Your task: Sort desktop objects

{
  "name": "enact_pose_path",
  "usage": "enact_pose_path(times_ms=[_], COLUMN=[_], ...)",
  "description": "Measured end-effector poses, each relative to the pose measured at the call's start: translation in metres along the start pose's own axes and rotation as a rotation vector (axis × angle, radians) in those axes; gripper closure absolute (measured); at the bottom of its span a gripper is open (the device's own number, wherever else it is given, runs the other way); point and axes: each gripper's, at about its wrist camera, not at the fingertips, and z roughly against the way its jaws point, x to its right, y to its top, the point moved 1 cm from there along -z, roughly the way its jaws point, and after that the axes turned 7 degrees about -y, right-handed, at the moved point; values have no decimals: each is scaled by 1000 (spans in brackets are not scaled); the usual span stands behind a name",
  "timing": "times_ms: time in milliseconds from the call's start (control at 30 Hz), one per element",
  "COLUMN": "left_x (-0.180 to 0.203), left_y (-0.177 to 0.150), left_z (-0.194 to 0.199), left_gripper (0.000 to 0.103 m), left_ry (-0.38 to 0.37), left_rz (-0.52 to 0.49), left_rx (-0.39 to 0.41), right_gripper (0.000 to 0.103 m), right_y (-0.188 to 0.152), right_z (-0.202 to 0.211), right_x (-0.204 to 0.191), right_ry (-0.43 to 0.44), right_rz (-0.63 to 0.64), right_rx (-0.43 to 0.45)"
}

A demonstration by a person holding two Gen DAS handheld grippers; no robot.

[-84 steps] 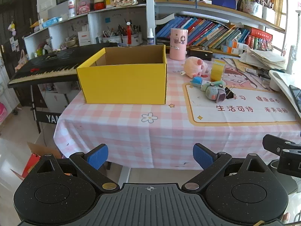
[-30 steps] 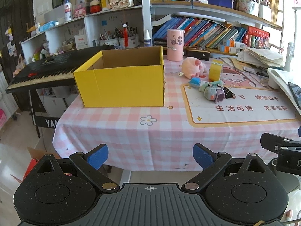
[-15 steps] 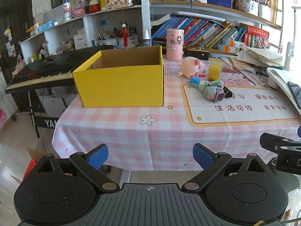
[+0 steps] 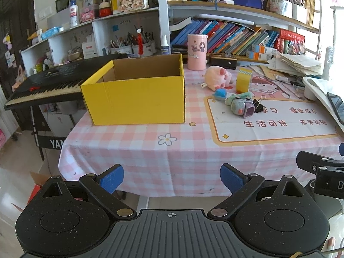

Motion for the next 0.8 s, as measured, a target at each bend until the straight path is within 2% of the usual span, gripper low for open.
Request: enact_pose_path(times_ms=[800], left_x=[-5], left_y=[0], left_z=[-1], left_gripper=[5], left_ry=[-6], left_rz=[10], left_rx=[-3], right_gripper=[11], right_y=[3], right_z=[-2], right_x=[-11], right_ry=[12], right_rz=[29], right_rx=[-7])
